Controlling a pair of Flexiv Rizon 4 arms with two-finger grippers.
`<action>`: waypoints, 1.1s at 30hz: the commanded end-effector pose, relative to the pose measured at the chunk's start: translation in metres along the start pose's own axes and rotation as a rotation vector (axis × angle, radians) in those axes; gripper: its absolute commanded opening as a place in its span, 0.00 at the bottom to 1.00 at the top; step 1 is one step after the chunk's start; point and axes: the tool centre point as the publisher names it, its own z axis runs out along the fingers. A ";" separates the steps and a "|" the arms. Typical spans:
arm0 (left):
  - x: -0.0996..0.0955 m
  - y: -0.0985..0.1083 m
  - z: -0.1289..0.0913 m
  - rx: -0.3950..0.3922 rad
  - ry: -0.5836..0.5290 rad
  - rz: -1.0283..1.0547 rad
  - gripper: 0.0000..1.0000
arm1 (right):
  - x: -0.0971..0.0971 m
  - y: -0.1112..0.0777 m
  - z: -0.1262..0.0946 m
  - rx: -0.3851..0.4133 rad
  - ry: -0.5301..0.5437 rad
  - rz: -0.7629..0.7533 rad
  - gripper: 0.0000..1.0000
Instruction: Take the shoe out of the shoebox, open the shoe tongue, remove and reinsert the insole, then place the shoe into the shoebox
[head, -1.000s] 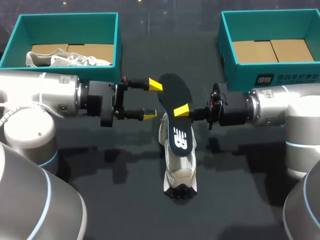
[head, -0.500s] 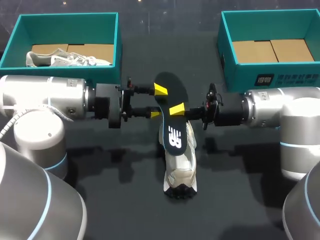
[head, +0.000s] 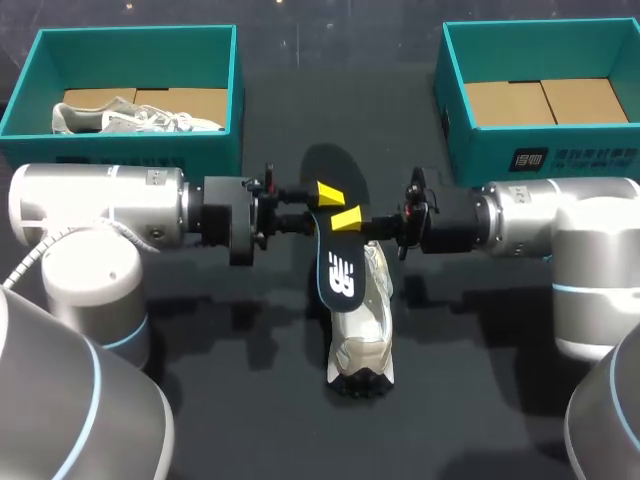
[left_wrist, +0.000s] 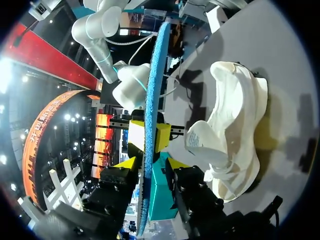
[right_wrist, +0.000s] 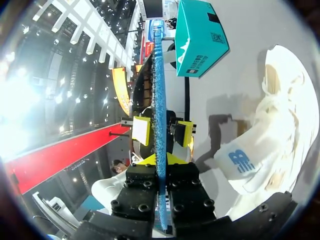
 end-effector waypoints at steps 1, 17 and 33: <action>0.004 -0.002 0.002 -0.012 -0.022 0.006 0.28 | -0.002 0.001 0.001 0.004 0.003 0.001 0.00; 0.003 0.001 0.005 -0.061 -0.035 0.039 0.29 | -0.003 0.000 0.001 0.006 0.002 0.017 0.00; 0.002 0.004 0.001 -0.067 -0.036 0.051 0.00 | -0.006 -0.001 -0.002 -0.004 0.016 0.038 1.00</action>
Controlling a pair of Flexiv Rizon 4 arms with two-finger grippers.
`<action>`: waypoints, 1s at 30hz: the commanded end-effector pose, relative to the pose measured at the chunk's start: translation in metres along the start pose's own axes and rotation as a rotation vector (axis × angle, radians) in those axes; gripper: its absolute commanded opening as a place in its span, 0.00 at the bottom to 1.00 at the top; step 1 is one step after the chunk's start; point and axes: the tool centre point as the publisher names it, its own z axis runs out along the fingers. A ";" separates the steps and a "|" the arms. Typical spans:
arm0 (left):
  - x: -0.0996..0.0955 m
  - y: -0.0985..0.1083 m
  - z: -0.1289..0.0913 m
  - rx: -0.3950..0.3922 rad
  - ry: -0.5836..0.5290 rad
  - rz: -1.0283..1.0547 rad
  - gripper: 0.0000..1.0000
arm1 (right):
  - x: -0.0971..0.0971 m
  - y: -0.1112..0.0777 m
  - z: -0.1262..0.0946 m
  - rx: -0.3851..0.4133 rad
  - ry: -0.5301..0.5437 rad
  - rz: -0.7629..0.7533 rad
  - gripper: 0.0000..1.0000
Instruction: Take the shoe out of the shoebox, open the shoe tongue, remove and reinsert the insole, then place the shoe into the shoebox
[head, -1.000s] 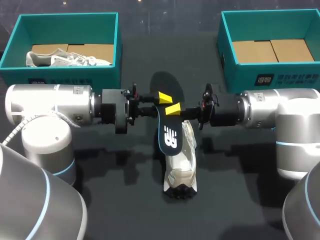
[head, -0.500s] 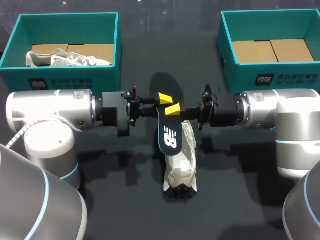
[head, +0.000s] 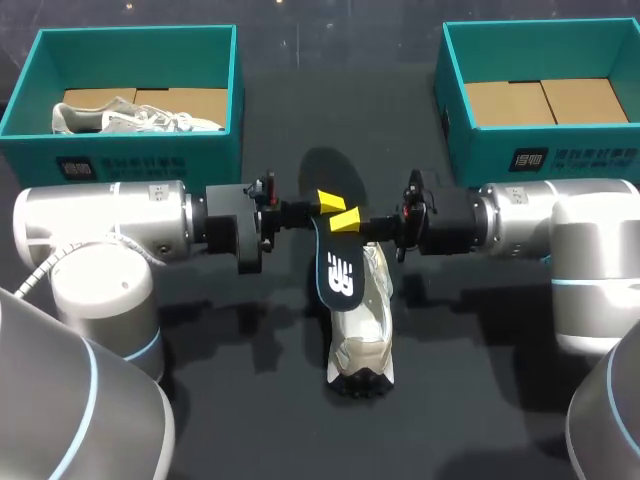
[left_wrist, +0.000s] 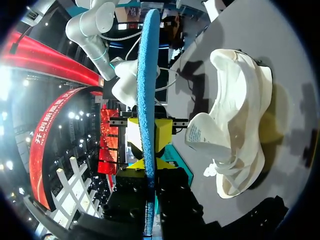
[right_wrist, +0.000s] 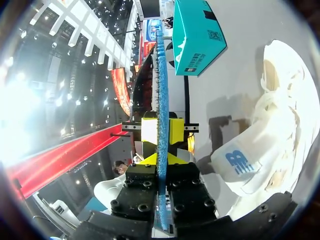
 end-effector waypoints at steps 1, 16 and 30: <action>0.000 -0.001 -0.004 0.004 0.000 0.005 0.00 | -0.002 -0.003 -0.005 -0.011 0.008 0.001 1.00; -0.009 -0.008 -0.046 -0.018 0.031 -0.022 0.00 | -0.004 -0.017 -0.053 -0.017 -0.003 -0.062 1.00; -0.010 -0.021 -0.063 -0.011 0.072 -0.054 0.00 | 0.016 -0.024 -0.076 0.043 -0.150 -0.134 1.00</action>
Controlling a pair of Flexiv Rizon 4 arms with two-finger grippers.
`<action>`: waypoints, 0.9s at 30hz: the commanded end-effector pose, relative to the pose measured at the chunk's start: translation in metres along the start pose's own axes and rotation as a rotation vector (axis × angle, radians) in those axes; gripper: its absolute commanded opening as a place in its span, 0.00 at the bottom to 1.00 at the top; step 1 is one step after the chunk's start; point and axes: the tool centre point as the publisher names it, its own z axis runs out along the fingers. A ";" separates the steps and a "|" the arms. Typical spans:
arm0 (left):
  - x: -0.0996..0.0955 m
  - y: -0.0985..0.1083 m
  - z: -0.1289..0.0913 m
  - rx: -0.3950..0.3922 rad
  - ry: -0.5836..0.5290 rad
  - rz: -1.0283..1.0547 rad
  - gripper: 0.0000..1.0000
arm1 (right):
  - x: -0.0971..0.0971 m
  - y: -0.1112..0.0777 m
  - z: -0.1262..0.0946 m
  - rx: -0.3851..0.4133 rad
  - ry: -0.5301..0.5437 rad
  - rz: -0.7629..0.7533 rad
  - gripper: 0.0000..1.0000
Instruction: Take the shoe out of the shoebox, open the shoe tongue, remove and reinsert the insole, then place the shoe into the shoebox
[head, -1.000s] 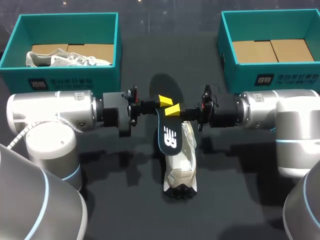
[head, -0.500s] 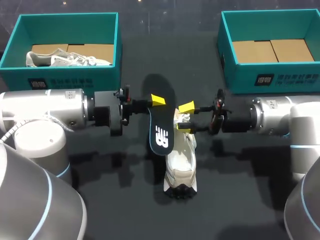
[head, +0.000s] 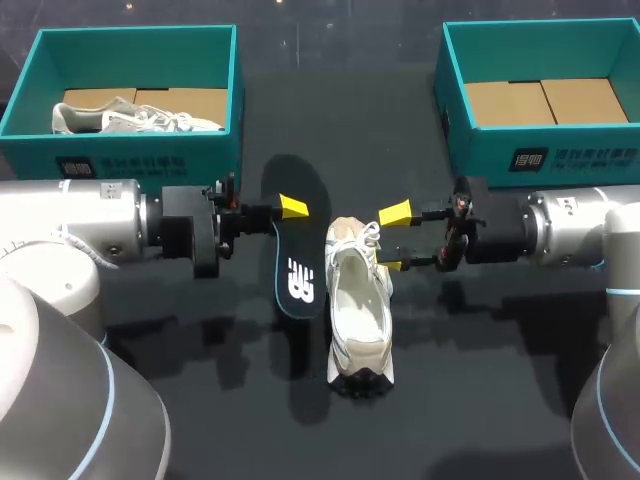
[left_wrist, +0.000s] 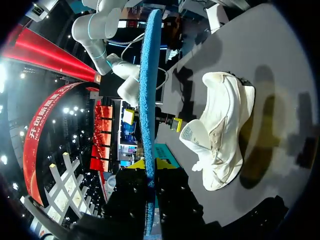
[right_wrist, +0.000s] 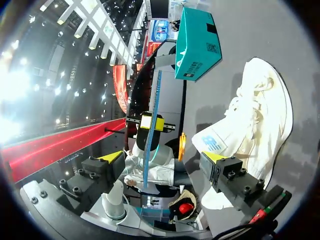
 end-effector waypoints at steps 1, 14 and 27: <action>-0.002 -0.008 -0.011 0.014 0.013 -0.014 0.00 | 0.023 -0.004 -0.020 0.061 -0.124 -0.027 1.00; -0.004 -0.014 -0.014 0.094 0.067 -0.031 0.00 | 0.024 -0.005 -0.031 0.234 -0.175 -0.186 1.00; -0.008 -0.053 -0.016 0.122 0.139 -0.203 0.00 | 0.013 -0.038 -0.058 0.386 -0.409 -0.483 1.00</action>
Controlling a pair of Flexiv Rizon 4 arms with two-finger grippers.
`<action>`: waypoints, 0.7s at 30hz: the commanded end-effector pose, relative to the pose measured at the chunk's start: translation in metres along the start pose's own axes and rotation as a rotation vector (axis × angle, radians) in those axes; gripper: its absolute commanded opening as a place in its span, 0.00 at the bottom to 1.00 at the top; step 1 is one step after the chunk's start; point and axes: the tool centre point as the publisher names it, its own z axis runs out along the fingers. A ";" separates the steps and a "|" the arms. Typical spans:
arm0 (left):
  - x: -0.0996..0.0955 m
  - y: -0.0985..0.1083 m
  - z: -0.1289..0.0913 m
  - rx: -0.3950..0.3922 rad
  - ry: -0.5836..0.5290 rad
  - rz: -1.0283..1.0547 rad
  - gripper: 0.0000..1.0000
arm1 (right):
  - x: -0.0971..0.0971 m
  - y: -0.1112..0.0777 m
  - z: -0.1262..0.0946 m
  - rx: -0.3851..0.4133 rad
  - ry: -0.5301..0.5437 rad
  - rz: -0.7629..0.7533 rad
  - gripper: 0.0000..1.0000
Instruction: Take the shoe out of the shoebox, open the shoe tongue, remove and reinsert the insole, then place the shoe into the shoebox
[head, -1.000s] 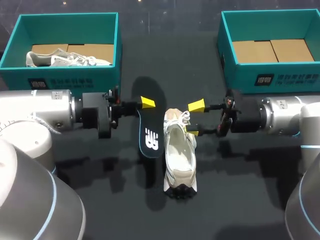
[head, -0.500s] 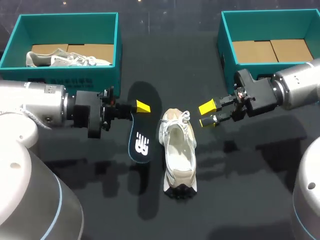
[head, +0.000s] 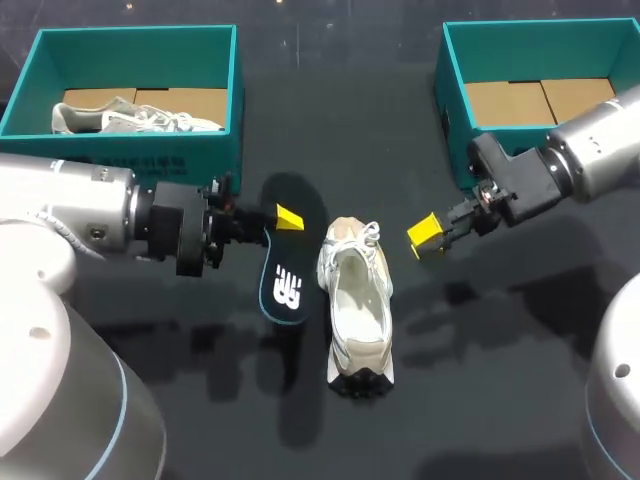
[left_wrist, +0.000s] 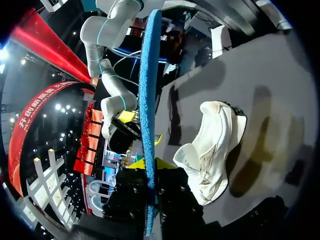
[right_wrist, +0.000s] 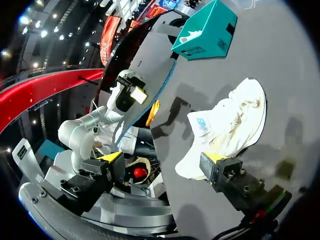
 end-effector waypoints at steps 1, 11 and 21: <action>0.001 -0.025 -0.007 0.039 0.041 -0.055 0.00 | 0.007 -0.020 -0.009 0.038 -0.188 -0.130 1.00; 0.004 -0.030 -0.006 0.026 0.055 -0.013 0.00 | 0.000 -0.030 -0.011 0.093 -0.190 -0.130 1.00; 0.000 -0.050 -0.007 0.046 0.032 -0.206 0.00 | -0.017 -0.049 -0.013 0.099 -0.263 -0.213 1.00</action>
